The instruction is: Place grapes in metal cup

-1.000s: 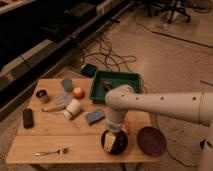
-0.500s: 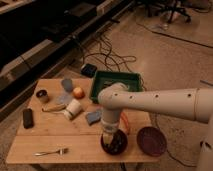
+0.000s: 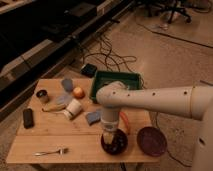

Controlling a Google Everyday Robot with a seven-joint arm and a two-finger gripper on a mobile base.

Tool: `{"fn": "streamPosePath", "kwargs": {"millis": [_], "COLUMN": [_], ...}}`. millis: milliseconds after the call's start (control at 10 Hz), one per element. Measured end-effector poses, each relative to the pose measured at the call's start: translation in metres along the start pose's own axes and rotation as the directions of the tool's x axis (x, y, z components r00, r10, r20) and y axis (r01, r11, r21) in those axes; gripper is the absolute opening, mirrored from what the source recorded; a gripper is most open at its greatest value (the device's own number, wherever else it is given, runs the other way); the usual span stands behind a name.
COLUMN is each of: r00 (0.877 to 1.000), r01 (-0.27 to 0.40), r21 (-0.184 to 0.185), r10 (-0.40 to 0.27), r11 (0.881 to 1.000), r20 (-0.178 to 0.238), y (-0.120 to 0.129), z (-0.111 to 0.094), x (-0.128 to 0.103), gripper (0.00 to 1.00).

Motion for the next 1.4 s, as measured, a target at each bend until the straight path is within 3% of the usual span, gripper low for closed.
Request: {"fn": "streamPosePath", "kwargs": {"millis": [400,600,800,1200,1400], "r00": [0.999,0.998,0.996,0.994,0.994], "r01": [-0.036,-0.063,-0.091,-0.087,-0.072], "r21": [0.054,0.1,0.157,0.146,0.138], "r10": [0.036,0.065,0.091,0.076,0.06], "r11": [0.998,0.993,0.983,0.986,0.988], "r20": [-0.008,-0.011,0.004,0.079,0.089], "y": [-0.002,-0.005,-0.007,-0.01,-0.011], "z": [-0.002,0.004,0.002,-0.003,-0.002], "x": [0.02,0.027,0.034,0.037,0.035], "gripper": [0.58,0.77,0.8,0.8,0.8]}}
